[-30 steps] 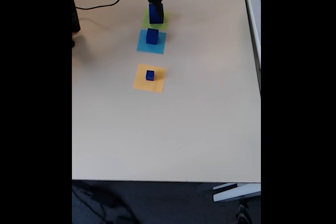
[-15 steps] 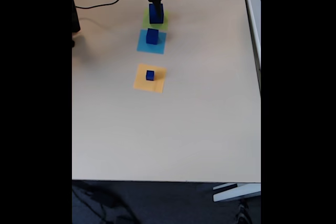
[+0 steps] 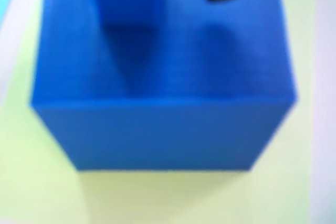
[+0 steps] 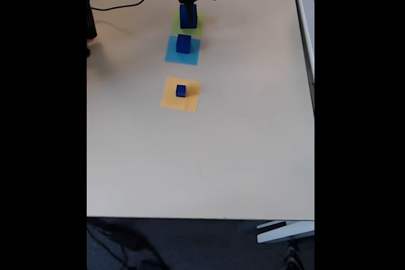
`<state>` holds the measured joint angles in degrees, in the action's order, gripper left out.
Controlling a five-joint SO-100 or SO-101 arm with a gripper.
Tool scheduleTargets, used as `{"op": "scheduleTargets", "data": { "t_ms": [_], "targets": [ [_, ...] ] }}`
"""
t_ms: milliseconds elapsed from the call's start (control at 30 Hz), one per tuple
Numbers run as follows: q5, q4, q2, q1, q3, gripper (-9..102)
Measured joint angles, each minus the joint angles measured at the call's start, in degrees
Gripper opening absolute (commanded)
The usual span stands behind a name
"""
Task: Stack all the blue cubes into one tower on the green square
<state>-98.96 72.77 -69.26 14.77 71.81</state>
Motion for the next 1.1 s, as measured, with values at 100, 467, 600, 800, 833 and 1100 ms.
{"op": "scheduleTargets", "data": {
  "t_ms": [100, 467, 600, 800, 833, 1100],
  "targets": [
    [-0.44, 0.62, 0.62, 0.00, -0.62, 27],
    [-0.44, 4.48, 2.64, -0.79, -5.45, 26],
    [-0.44, 4.48, 2.99, -0.79, -5.54, 25],
    [0.18, 6.50, 4.39, -0.70, -8.17, 25],
    [0.18, 6.86, 4.39, -0.70, -8.26, 25],
    [0.18, 7.65, 4.92, -0.70, -8.44, 25]
  ]
}}
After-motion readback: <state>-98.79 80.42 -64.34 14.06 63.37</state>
